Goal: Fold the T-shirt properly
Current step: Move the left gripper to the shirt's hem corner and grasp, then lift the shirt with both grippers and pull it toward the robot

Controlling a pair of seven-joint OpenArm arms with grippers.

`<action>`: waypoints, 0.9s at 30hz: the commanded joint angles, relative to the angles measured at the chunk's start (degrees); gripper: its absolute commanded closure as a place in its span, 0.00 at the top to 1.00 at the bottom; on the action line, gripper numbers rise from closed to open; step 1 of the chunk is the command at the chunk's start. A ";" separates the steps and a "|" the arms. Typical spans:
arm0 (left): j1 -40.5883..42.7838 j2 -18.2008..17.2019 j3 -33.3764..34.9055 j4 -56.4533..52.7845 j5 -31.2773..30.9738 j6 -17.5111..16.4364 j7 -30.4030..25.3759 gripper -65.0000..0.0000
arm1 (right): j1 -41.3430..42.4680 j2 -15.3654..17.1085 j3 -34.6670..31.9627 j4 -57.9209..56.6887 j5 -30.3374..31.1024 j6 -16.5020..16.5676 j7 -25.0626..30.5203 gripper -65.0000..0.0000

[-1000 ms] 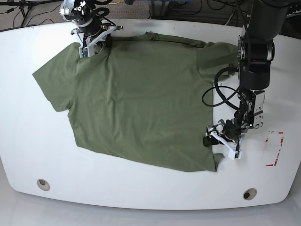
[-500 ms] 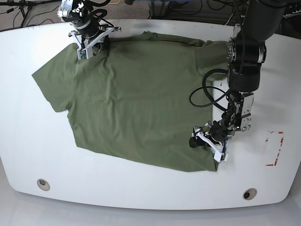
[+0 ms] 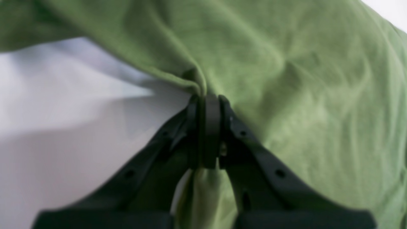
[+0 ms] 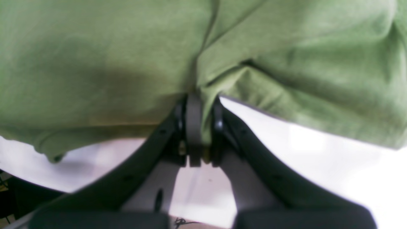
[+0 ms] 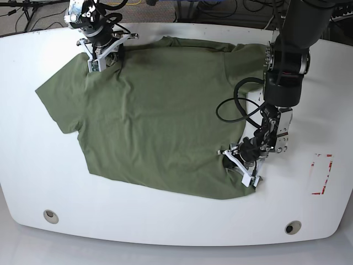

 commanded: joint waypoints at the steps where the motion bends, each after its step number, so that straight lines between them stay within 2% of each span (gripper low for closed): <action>1: -0.63 -0.02 -1.49 1.42 0.69 0.05 1.88 0.00 | 0.40 0.33 0.12 0.73 -0.20 -0.06 0.43 0.01; 5: 1.83 -0.37 -4.74 6.08 1.05 0.05 1.88 0.00 | 0.49 0.42 0.03 0.82 -0.11 -0.06 0.43 0.01; 9: 3.06 -2.31 -5.71 10.65 0.87 0.14 2.41 0.00 | 1.10 0.51 0.03 1.26 -0.11 -0.06 0.43 0.01; 14: 4.82 -3.80 -6.32 15.57 0.61 0.14 4.61 0.00 | 1.54 0.86 0.03 2.49 -0.11 -0.06 0.43 0.01; 27: 10.71 -7.67 -16.52 31.92 0.96 0.23 11.90 0.00 | 7.87 2.44 0.12 2.75 -0.46 -0.15 0.43 0.01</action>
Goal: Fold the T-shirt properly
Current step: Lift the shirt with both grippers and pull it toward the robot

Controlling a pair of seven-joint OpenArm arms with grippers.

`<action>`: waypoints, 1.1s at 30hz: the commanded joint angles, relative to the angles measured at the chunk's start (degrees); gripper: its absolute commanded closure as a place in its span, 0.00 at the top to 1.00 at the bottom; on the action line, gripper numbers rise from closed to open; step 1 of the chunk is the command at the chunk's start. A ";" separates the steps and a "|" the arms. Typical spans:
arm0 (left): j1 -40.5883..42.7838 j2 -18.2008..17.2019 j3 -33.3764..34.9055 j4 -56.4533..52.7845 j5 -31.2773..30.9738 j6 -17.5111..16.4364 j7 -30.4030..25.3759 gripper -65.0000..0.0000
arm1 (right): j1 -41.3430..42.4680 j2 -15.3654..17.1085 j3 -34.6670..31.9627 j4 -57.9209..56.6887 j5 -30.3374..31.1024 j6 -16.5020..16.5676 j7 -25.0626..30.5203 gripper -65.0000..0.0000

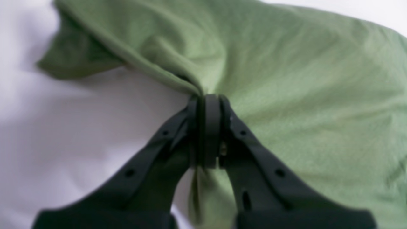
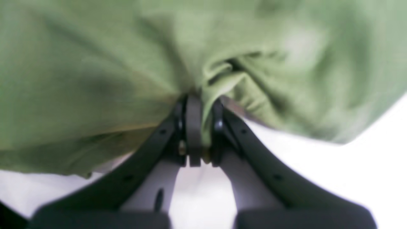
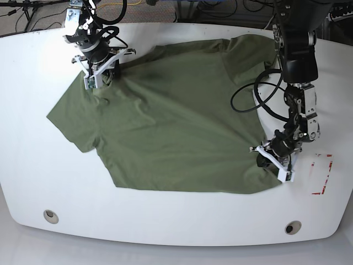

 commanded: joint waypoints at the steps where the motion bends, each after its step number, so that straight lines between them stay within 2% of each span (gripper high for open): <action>1: -0.94 -2.38 -1.95 5.04 -0.92 -0.01 0.22 0.00 | 2.24 0.67 0.27 1.05 0.43 -0.15 1.09 0.01; 10: -0.50 -4.14 -8.98 13.75 -0.92 -0.10 6.19 0.00 | 7.78 3.84 0.27 0.96 0.43 -0.24 1.00 0.01; 20: -0.50 -4.58 -9.51 25.44 -1.01 -0.10 10.15 0.00 | 14.63 6.30 1.33 1.84 0.79 -0.06 1.26 0.01; 26: -0.85 -4.49 -9.51 34.14 -1.01 -0.01 12.35 0.00 | 20.96 9.73 1.15 0.78 0.87 -0.06 1.35 0.01; 33: -3.84 -4.41 -9.51 39.24 -0.92 0.08 12.70 0.00 | 28.70 13.77 0.89 -3.09 1.05 0.02 1.35 0.01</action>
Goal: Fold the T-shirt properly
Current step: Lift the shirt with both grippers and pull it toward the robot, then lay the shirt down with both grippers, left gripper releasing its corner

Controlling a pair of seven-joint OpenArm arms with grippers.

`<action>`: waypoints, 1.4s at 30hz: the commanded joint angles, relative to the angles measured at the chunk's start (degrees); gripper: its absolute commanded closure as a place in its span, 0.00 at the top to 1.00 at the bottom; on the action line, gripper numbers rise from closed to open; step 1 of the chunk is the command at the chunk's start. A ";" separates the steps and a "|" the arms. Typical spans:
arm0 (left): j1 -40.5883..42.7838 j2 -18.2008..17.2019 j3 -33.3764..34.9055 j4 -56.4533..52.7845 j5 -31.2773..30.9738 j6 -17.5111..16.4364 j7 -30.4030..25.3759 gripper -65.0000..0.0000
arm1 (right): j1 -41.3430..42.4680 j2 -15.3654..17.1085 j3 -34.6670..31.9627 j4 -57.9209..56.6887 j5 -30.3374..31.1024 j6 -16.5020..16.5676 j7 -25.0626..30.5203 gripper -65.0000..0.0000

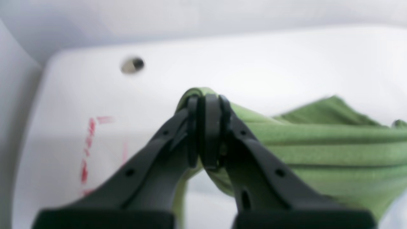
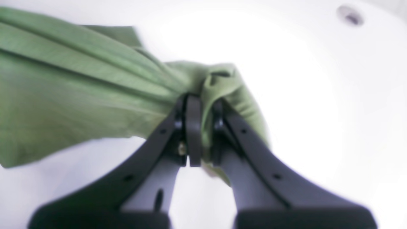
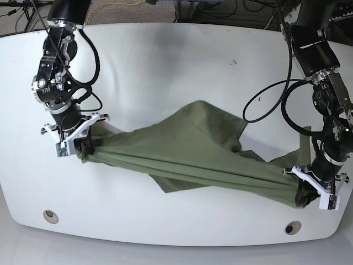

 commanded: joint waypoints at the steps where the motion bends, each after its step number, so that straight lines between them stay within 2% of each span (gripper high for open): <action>1: -4.50 -0.93 -0.39 2.85 0.26 0.49 -1.88 0.00 | 5.10 3.29 -0.08 -1.49 -0.13 -0.55 1.37 0.01; 6: -8.98 -1.02 -0.39 3.03 0.52 0.49 -1.88 0.00 | 13.89 8.30 -1.04 -6.68 4.00 -0.55 1.37 0.01; 10: -12.76 -1.11 -0.39 3.03 0.52 0.49 -1.88 0.00 | 21.01 10.85 -1.40 -10.90 6.55 -0.46 1.37 0.01; 16: -19.62 -1.90 -0.39 3.03 0.61 0.49 -1.70 0.00 | 33.67 14.71 -6.32 -17.93 8.93 0.60 1.37 0.01; 21: -26.83 -3.04 -0.39 2.85 0.61 0.49 2.08 0.00 | 42.02 15.94 -9.92 -21.19 9.54 0.60 1.37 0.01; 26: -32.54 -3.13 -0.39 2.94 0.26 0.49 6.56 0.00 | 46.77 18.05 -13.35 -21.98 9.63 0.60 1.20 0.02; 32: -33.24 -2.95 -0.30 3.12 0.08 0.40 9.02 0.00 | 46.33 18.49 -13.79 -22.07 9.63 0.60 1.02 0.02; 35: -32.19 -2.95 -0.22 3.12 0.08 0.31 9.11 0.00 | 43.26 18.49 -13.35 -21.71 9.63 0.60 1.02 0.01; 42: -22.69 -2.95 -0.22 6.98 -0.71 0.23 9.46 0.00 | 31.56 18.49 -9.13 -16.35 9.72 0.60 1.02 0.02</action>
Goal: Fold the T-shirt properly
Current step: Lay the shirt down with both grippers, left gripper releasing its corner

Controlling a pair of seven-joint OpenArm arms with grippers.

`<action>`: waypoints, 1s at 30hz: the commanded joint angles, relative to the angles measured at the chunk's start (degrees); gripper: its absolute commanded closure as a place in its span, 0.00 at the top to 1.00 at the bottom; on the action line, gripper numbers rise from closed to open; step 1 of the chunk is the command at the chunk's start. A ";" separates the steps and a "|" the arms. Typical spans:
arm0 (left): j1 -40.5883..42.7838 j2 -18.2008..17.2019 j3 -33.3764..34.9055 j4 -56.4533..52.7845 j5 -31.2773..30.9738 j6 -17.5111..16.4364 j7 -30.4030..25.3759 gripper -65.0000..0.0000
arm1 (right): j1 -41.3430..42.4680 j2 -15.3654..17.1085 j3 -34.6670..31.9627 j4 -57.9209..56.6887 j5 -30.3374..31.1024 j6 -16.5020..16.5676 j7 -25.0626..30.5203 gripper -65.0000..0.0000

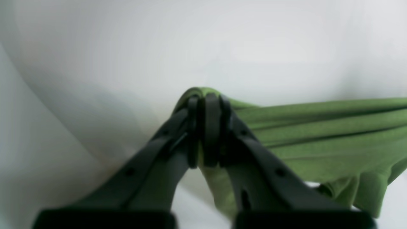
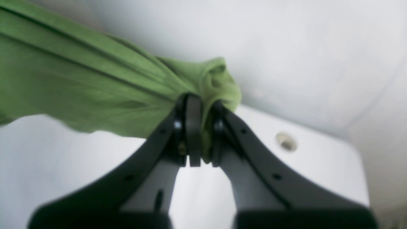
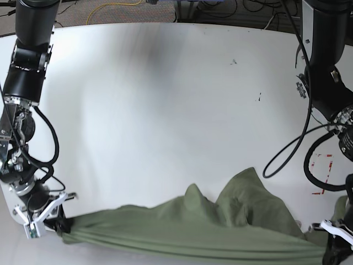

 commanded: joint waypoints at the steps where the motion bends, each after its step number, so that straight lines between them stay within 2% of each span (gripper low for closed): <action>1: 3.15 -0.94 -0.41 3.12 0.29 0.62 -0.99 0.00 | -4.60 1.69 3.42 3.80 -1.91 -1.70 0.82 0.02; 6: 11.33 -0.94 -0.68 5.58 -2.08 0.62 1.56 0.00 | -13.65 1.25 5.53 7.14 -1.91 -1.79 0.56 0.02; 13: 24.78 -0.94 -2.96 9.45 -2.70 0.62 2.44 0.00 | -24.90 -2.27 10.01 11.98 -1.91 -1.70 -4.71 0.02; 21: 37.26 -1.20 -6.30 10.15 -2.70 0.53 2.44 0.00 | -36.42 -4.73 10.63 15.41 -2.17 -1.70 -5.24 0.02; 26: 45.17 -1.38 -9.56 10.15 -2.61 -2.19 2.44 0.00 | -42.93 -7.19 12.38 16.20 -2.35 -1.70 -5.24 0.01; 30: 51.06 -2.61 -11.58 10.06 -2.52 -4.22 2.44 0.00 | -46.18 -7.98 12.47 16.20 -2.53 -1.70 -5.24 0.01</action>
